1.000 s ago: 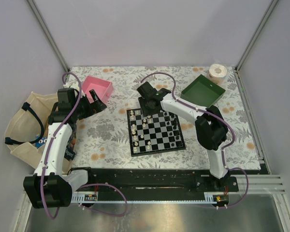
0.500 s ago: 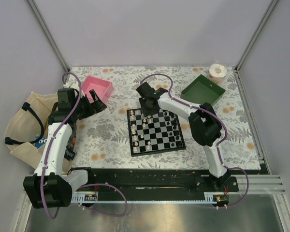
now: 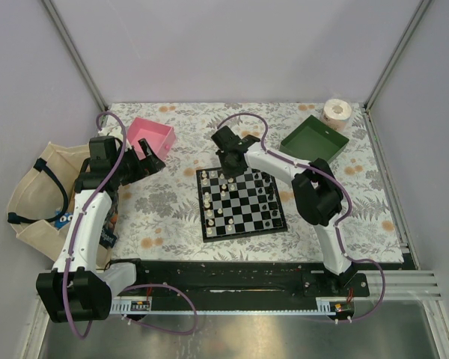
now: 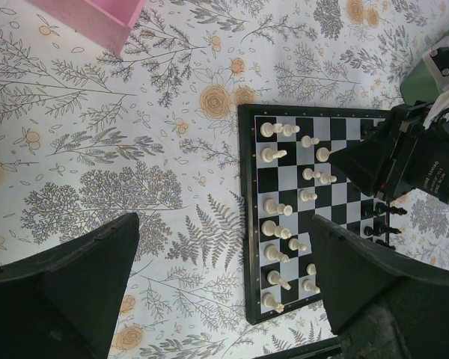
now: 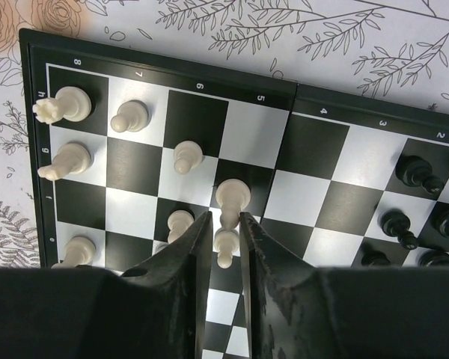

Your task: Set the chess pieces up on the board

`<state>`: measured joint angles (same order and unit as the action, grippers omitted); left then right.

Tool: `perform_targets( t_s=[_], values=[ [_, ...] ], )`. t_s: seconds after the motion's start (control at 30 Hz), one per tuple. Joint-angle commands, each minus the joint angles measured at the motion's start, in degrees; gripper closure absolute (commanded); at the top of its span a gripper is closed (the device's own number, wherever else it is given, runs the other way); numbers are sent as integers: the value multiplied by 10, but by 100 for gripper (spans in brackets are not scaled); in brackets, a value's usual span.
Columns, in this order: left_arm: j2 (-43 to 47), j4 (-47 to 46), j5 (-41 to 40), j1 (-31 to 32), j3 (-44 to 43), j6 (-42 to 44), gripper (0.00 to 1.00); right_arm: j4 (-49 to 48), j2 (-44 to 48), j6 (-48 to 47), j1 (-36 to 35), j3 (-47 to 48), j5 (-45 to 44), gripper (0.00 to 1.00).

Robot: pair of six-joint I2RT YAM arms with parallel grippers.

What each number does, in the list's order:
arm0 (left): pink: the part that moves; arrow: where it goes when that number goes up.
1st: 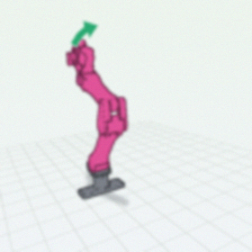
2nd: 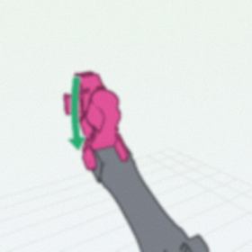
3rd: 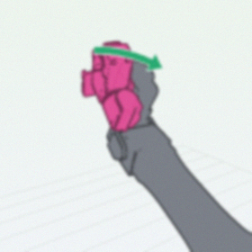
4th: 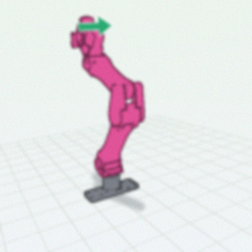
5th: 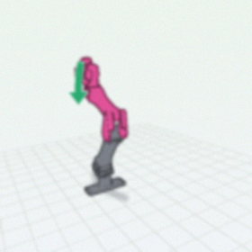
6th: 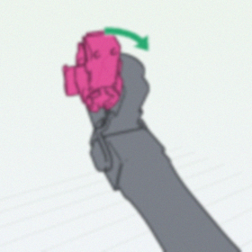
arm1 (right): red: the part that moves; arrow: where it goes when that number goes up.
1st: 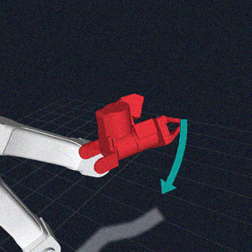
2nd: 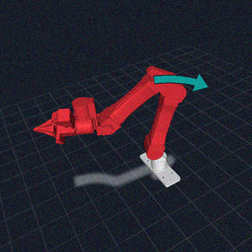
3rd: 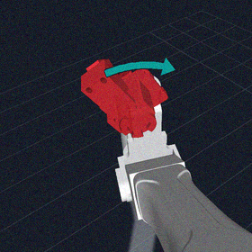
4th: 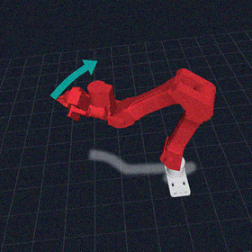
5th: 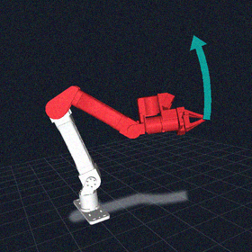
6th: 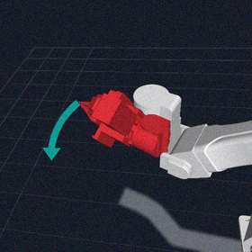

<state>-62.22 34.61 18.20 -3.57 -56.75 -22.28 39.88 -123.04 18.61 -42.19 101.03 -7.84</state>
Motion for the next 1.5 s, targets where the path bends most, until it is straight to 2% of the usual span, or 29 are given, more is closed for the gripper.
perform_targets(
  t_s=[0.0, 0.17, 0.23, 0.3, 0.37, 0.7, 1.2, 1.47],
  values=[
    [6, -17, 9, -2, -6, 7, 1, -7, -11, -2, 4, 18, 4, 73],
    [7, -17, 10, -2, -6, 7, 1, -3, -11, -6, 4, 20, 0, 72],
    [5, -17, 10, -2, -6, 7, 1, -1, -11, -7, 5, 23, -2, 79],
    [7, -18, 11, -2, -5, 7, 1, -1, -6, -7, 4, 22, 1, 93],
    [5, -17, 11, -3, -6, 7, 1, -3, 9, -6, 5, 17, 8, 100],
    [5, -17, 11, -2, -6, 7, 1, -10, 59, 1, -22, 15, 37, 100],
    [9, -17, 11, -2, -6, 7, 1, 27, -32, 5, -80, 117, 56, 100],
    [10, -17, 11, -2, -6, 7, 1, 33, -54, 9, -83, 129, 51, 100]
  ],
)
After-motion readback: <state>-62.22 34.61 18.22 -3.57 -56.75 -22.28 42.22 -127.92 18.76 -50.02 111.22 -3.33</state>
